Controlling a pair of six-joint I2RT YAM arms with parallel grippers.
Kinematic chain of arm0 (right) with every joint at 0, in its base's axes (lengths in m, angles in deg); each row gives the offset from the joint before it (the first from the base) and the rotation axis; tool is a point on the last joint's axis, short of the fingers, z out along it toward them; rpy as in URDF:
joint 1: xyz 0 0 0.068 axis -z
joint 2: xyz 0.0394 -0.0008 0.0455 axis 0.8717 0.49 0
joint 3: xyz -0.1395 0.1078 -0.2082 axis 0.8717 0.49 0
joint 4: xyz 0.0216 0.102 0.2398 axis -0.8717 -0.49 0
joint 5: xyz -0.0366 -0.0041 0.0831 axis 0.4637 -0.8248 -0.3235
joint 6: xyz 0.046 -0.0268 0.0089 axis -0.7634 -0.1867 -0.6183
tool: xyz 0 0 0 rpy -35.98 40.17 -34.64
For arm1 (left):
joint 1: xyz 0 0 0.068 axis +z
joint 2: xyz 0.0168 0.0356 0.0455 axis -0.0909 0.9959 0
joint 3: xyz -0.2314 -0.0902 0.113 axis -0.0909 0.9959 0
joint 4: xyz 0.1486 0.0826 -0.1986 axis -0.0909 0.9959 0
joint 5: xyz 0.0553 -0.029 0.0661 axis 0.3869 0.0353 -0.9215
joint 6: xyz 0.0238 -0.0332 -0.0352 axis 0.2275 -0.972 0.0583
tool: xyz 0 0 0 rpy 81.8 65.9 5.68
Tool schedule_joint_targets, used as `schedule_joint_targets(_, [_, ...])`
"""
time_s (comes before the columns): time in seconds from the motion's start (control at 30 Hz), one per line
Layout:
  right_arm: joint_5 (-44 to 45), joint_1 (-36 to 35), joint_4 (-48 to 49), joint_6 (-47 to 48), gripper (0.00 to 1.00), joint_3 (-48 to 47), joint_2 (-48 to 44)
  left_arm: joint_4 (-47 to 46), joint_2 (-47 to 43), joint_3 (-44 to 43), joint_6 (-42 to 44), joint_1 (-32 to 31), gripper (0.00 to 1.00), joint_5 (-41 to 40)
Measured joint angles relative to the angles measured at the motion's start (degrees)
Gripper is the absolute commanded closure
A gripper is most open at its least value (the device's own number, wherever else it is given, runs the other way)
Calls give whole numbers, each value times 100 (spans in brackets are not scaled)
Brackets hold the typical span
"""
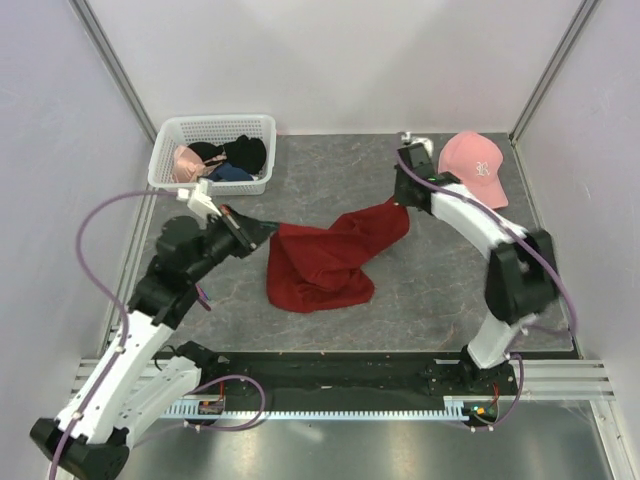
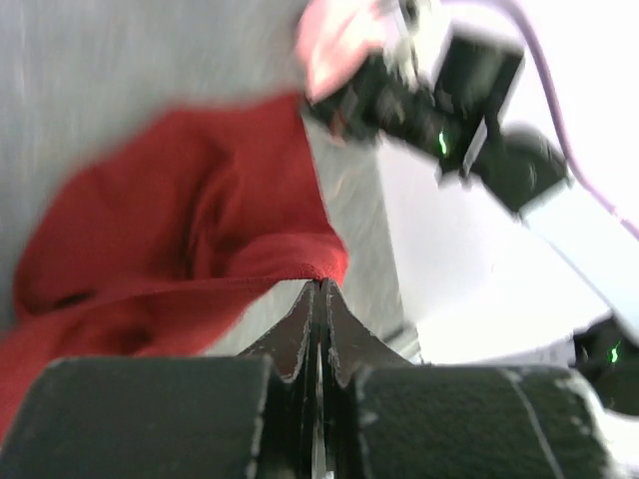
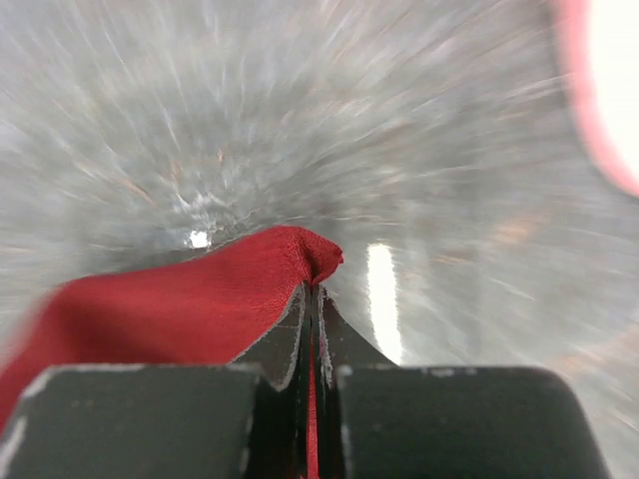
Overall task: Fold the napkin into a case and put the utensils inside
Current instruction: Pick up the crumpled napkin from the center of the board, then flatten out the crumpled napkin at the center of the board.
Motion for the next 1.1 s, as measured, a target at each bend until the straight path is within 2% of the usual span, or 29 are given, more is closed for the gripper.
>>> schedule_joint_targets(0.13, [201, 153, -337, -118, 100, 282, -2081, 151, -17, -1215, 706, 109, 98, -96])
schedule_joint_targets(0.33, [-114, 125, -859, -153, 100, 149, -4848, 195, -278, -2133, 1167, 114, 98, 138])
schedule_joint_targets(0.53, [-988, 127, -1620, -129, 100, -564, -6516, 111, -804, -2706, 1196, 116, 98, 1169])
schedule_joint_targets(0.7, [-1681, 271, -1961, -229, 100, -1346, -7237, -120, -1292, -3062, 1113, 114, 98, 1696])
schedule_joint_targets(0.83, [-1567, 481, -2109, -382, 100, -1766, -7359, -278, -1401, -3119, 1054, 114, 98, 1674])
schedule_joint_targets(0.97, [-841, 492, -2337, -542, 100, -1657, -6992, 199, -957, -3119, 911, 114, 98, 966])
schedule_joint_targets(1.1, [-197, 490, -2011, -610, 100, -905, -6102, 520, 258, -2887, 833, 118, 98, -81])
